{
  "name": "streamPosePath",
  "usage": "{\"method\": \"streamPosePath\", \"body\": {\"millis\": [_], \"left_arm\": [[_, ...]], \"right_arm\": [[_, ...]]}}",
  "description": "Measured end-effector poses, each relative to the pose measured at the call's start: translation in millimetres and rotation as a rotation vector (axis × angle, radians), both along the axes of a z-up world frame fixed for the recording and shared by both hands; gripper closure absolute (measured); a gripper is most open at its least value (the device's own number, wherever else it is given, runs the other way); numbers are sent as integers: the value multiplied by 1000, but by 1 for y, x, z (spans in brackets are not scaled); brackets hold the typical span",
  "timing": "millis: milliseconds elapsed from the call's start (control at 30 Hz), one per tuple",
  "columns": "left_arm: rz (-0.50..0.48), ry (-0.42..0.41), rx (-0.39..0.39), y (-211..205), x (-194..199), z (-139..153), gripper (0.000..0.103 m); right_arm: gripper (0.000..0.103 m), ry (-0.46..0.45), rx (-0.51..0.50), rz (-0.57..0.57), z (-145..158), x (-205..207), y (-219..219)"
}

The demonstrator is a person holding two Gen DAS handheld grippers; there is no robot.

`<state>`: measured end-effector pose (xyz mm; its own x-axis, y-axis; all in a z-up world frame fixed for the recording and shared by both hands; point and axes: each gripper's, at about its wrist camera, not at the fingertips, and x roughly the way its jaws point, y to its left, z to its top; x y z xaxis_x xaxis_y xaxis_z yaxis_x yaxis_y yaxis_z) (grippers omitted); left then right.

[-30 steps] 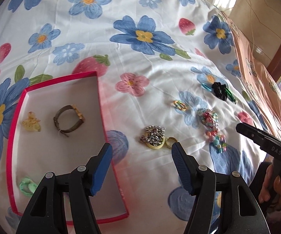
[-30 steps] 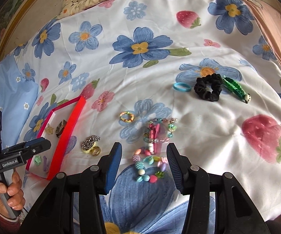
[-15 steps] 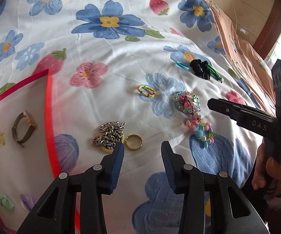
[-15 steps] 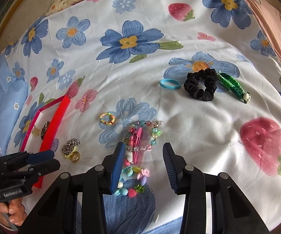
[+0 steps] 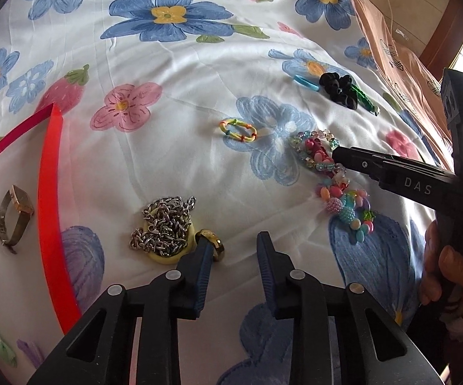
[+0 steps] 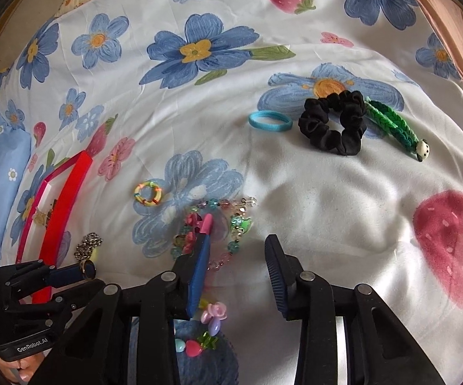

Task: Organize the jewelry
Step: 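Grasp the gold ring with the left tool while the right tool grasps the beaded bracelet, then carry the ring and bracelet into the red box and open both tools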

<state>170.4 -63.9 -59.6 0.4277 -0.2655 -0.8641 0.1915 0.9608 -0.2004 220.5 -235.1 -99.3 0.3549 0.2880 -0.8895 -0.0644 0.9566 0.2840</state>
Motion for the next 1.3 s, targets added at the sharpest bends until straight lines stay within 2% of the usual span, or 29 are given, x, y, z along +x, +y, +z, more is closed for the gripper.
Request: {"method": "streamPosePath", "body": {"millis": [100, 133, 200, 367, 867, 1300], "left_arm": [[7, -2, 1, 1, 2, -2, 92], [8, 4, -10, 2, 3, -3, 97], [14, 5, -28, 6, 2, -4, 98], [17, -24, -31, 10, -5, 4, 98], [72, -145, -83, 51, -54, 60, 98], [188, -171, -87, 109, -99, 76, 98]], "right_arm": [[76, -2, -14, 1, -3, 1, 1], [82, -6, -25, 3, -4, 1, 2], [96, -8, -24, 0, -3, 1, 1], [96, -47, -5, 2, 9, -3, 0], [96, -215, 101, 68, 90, -11, 33], [96, -218, 167, 198, 103, -28, 94]]}}
